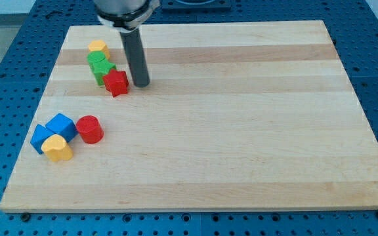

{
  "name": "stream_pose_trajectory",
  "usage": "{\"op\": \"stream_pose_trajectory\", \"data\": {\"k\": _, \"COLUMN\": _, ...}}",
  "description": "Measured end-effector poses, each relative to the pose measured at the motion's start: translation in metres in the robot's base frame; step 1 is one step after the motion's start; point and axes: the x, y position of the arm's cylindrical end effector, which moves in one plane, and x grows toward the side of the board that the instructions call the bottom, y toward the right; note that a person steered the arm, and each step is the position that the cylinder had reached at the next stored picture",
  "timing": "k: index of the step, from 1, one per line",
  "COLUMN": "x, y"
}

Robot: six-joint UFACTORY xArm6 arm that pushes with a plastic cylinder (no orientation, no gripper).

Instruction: Nudge the blue triangle along with blue cube and yellow heart right a bit

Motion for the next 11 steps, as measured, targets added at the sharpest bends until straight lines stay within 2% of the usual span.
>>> {"op": "stream_pose_trajectory", "data": {"k": 2, "x": -0.084, "y": -0.002}}
{"op": "stream_pose_trajectory", "data": {"k": 3, "x": -0.083, "y": 0.036}}
{"op": "stream_pose_trajectory", "data": {"k": 4, "x": -0.061, "y": 0.108}}
{"op": "stream_pose_trajectory", "data": {"k": 5, "x": -0.005, "y": 0.141}}
{"op": "stream_pose_trajectory", "data": {"k": 7, "x": 0.147, "y": 0.126}}
{"op": "stream_pose_trajectory", "data": {"k": 8, "x": 0.200, "y": 0.071}}
{"op": "stream_pose_trajectory", "data": {"k": 9, "x": 0.224, "y": -0.013}}
{"op": "stream_pose_trajectory", "data": {"k": 10, "x": 0.240, "y": -0.113}}
{"op": "stream_pose_trajectory", "data": {"k": 11, "x": 0.238, "y": -0.199}}
